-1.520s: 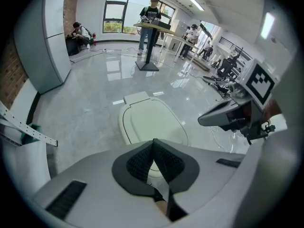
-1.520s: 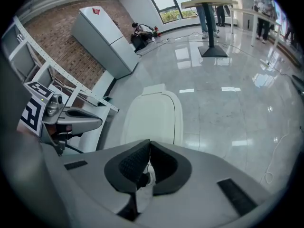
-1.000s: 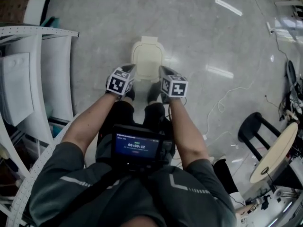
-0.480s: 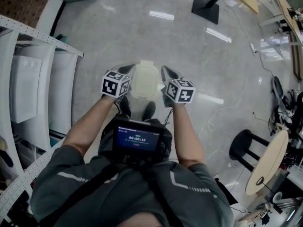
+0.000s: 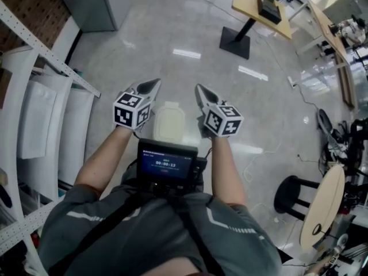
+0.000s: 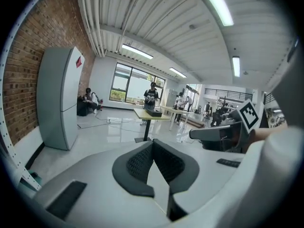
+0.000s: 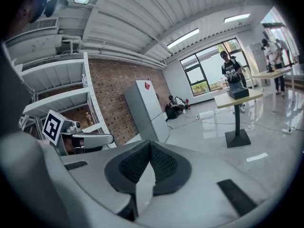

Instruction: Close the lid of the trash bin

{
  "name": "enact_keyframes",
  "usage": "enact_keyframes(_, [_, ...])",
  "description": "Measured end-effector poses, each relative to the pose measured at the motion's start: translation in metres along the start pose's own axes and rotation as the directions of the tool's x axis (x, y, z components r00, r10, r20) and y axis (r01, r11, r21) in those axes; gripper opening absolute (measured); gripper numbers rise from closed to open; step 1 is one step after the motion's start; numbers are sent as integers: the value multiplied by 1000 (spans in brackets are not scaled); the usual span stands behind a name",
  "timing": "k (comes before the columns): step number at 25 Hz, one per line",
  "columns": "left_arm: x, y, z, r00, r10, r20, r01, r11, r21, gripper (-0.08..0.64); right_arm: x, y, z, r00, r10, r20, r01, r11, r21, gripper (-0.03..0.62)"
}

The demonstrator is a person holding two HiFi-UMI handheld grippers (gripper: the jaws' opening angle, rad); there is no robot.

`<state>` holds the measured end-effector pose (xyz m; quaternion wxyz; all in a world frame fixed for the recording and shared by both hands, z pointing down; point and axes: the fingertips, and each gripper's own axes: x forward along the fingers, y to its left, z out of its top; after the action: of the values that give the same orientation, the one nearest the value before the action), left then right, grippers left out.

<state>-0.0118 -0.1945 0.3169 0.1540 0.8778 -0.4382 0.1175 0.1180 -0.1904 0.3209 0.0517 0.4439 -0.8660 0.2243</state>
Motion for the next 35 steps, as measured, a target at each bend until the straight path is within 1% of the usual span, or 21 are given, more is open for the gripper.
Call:
enact_keyframes(5, [-16,-15,53,996,-35,78,31,998,51,-6,-20,17,52,996,38,83,-33,997,-66,-6])
enact_keyframes(8, [-24,-23,71,992,-51,112,44,997,62,-5,-37,28,77,991,55,118,-41,993,-112,-6])
enact_keyframes(12, [-33,-19,87,988,-49,150,41,998,51,-6,-46,40,101,984,72,160,-46,986,-160,-8])
enact_keyframes(15, [-40,-19,95,983,-50,174,40,997,61,-6,-51,41,107,983,63,175,-31,983,-181,-8])
enact_keyframes(18, [-41,-17,100,982,-45,181,31,996,80,-6,-55,37,111,981,50,185,-16,984,-179,-8])
enact_keyframes(22, [-41,-15,101,982,-36,184,23,997,77,-6,-59,36,113,980,47,194,-13,985,-173,-8])
enact_keyframes(25, [-42,-17,103,981,-44,191,29,996,81,-6,-58,36,114,980,43,196,-8,984,-177,-8])
enact_keyframes(29, [-45,-22,105,977,-57,206,44,997,69,-6,-59,34,113,979,39,202,-3,985,-173,-8])
enact_keyframes(32, [-46,-25,108,976,-54,211,36,995,90,-6,-60,34,115,977,35,211,3,985,-175,-8])
enact_keyframes(35, [-46,-26,107,976,-55,213,39,996,79,-5,-60,35,116,976,38,213,1,984,-181,-8])
